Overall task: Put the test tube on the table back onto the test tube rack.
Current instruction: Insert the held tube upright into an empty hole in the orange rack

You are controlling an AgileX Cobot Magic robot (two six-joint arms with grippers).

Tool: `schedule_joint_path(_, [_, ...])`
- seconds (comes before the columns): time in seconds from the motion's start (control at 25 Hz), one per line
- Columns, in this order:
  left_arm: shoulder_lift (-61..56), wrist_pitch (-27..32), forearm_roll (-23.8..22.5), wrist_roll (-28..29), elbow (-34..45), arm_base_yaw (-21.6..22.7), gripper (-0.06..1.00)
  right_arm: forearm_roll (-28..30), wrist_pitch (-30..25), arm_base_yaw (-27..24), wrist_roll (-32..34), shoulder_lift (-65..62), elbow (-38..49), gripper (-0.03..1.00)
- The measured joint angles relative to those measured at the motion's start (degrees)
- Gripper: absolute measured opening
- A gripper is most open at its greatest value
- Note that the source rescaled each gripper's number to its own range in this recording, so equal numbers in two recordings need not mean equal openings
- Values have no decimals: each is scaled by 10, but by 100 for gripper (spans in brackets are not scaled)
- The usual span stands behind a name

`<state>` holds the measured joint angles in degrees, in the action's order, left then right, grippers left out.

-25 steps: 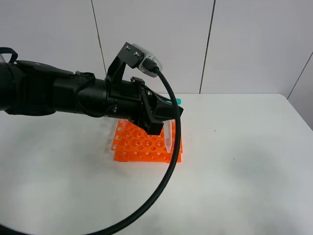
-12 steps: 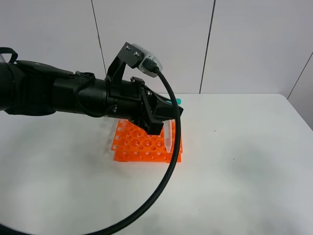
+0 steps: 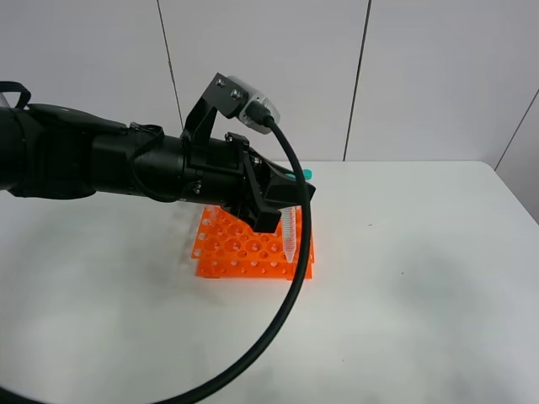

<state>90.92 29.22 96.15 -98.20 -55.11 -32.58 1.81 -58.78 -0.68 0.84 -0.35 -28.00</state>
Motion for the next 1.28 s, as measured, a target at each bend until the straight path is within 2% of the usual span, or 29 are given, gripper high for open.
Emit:
schedule_joint_path(0.68, [0, -1, 0, 0, 0, 0, 0, 0, 0, 0, -2, 0, 0, 83])
schedule_joint_path(0.96, [0, -43, 1, 0, 3, 0, 0, 0, 0, 0, -2, 0, 0, 83])
schedule_joint_path(1.16, [0, -52, 1, -2, 4, 0, 0, 0, 0, 0, -2, 0, 0, 83])
schedule_joint_path(1.28, [0, -54, -32, 1, 4, 0, 0, 0, 0, 0, -2, 0, 0, 83])
